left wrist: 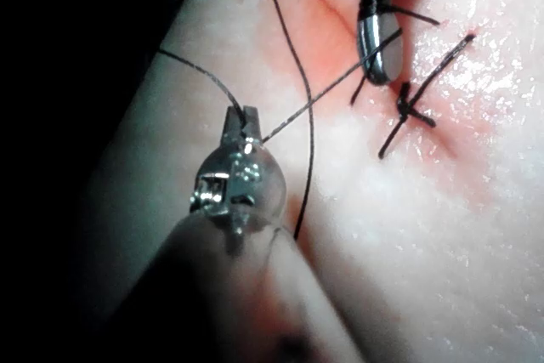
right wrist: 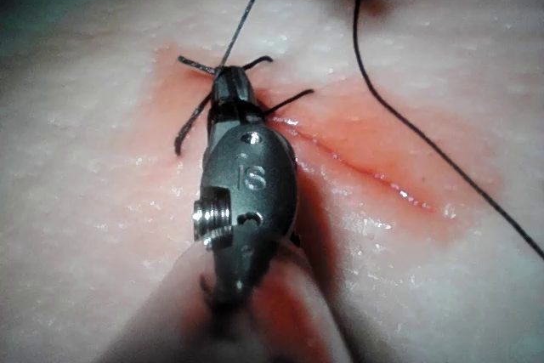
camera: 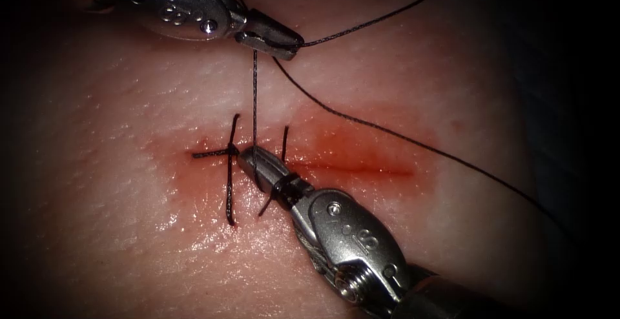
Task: Wound Closure
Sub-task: Pull the right gripper down and the left gripper up to tighten the suture
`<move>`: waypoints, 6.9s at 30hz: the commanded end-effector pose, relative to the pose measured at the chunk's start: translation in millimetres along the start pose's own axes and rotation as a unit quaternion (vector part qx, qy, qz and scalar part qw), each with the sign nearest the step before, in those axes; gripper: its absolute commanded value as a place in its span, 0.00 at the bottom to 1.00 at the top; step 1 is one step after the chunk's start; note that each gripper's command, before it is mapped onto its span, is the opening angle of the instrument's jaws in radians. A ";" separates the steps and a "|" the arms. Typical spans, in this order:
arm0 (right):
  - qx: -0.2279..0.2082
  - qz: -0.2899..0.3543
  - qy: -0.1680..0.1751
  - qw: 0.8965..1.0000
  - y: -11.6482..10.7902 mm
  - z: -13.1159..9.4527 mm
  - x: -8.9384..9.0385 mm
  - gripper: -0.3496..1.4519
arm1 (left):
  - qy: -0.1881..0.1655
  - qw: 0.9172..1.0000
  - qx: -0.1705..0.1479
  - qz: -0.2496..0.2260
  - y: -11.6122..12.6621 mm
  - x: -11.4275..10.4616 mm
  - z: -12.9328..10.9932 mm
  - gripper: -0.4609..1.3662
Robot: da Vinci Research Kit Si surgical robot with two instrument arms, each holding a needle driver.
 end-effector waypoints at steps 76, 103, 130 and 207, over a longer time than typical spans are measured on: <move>-0.092 0.045 0.054 0.993 6.8 4.1 7.0 0.00 | 0.010 0.994 0.102 -0.048 8.2 5.0 -2.2 0.06; -0.080 0.020 0.025 0.996 3.9 1.1 4.9 0.00 | -0.009 0.987 0.122 -0.101 9.1 -0.9 -0.4 0.06; -0.094 0.314 0.022 0.945 1.7 -2.3 3.7 0.00 | -0.010 0.990 0.132 -0.058 1.7 -7.0 -0.3 0.06; -0.012 0.279 -0.091 0.956 -8.3 -3.2 -3.1 0.00 | -0.032 0.986 0.155 -0.046 -3.8 -20.6 8.9 0.06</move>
